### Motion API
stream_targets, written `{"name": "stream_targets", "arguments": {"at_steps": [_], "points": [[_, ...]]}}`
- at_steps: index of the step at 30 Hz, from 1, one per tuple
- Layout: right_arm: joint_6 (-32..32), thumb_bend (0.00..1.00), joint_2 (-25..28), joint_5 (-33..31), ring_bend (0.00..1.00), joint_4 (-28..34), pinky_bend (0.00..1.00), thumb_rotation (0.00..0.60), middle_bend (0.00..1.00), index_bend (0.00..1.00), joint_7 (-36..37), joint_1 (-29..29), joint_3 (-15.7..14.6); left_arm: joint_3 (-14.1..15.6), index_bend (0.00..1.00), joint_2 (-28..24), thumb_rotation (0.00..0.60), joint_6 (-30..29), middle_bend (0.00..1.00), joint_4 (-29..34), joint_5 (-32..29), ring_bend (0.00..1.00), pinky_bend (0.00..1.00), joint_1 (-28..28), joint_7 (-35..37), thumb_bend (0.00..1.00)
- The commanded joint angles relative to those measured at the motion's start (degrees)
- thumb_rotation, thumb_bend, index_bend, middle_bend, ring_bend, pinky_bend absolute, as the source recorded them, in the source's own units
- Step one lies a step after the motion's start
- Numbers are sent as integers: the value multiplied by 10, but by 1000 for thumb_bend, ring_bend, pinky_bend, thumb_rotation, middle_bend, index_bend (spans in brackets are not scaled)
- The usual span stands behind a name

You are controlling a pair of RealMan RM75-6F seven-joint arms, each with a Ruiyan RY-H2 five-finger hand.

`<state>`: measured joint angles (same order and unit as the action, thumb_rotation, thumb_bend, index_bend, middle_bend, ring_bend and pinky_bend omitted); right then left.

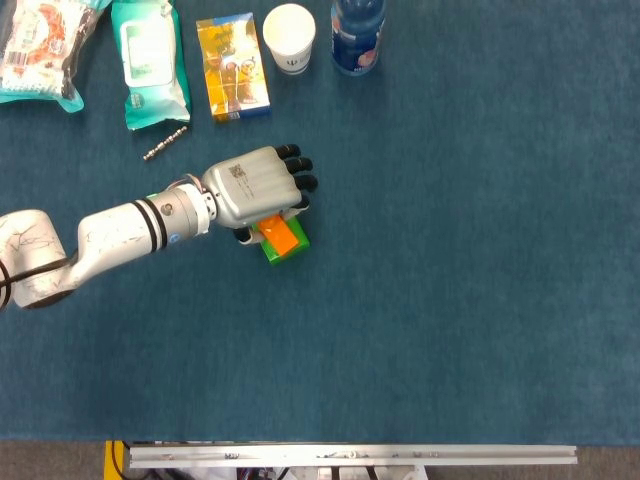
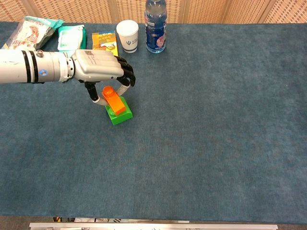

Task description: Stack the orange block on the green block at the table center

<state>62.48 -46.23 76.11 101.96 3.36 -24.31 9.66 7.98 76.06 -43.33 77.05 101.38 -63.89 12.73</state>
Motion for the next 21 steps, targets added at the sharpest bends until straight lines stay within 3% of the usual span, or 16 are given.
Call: {"name": "stream_targets", "arguments": {"at_steps": [1,21], "points": [[1,111,0,-1,115,1,233,600,189,0,-1,1,0,2,517,-1,600,-4,242,1,4,144,134,-1,3,232],[6,111,-1,-10,115,12,233,600,190,0,-16,5,1,24,519,-1,600,-35,242,-15,41,145,134,-9,44,232]]}}
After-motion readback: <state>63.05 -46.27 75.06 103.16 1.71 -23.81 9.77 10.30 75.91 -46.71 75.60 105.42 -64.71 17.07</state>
